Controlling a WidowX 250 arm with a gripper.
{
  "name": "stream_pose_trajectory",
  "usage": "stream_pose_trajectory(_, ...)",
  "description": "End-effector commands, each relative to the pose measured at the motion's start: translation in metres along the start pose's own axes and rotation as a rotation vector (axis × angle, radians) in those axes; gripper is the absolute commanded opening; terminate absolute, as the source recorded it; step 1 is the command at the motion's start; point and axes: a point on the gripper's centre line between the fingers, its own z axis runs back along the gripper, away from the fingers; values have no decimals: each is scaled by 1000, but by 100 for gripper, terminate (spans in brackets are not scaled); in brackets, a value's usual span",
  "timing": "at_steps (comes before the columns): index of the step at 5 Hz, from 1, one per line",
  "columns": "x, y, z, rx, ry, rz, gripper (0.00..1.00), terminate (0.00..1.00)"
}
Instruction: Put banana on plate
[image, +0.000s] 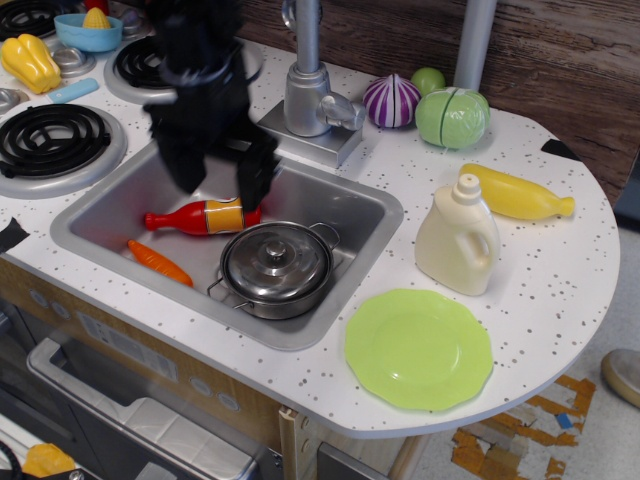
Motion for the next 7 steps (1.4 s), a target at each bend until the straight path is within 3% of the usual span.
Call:
stream_pose_trajectory(1, 46, -37, 46, 91, -65, 171, 100, 0)
stream_pose_trajectory(2, 76, -62, 52, 104, -76, 326, 100, 0)
stream_pose_trajectory(4, 140, -128, 25, 141, -164, 595, 100, 0)
stream_pose_trajectory(5, 159, -150, 14, 81, -137, 670, 100, 0)
stream_pose_trajectory(6, 165, -168, 11, 58, -131, 710, 100, 0)
stream_pose_trajectory(7, 164, -183, 8, -5, -87, 758, 100, 0)
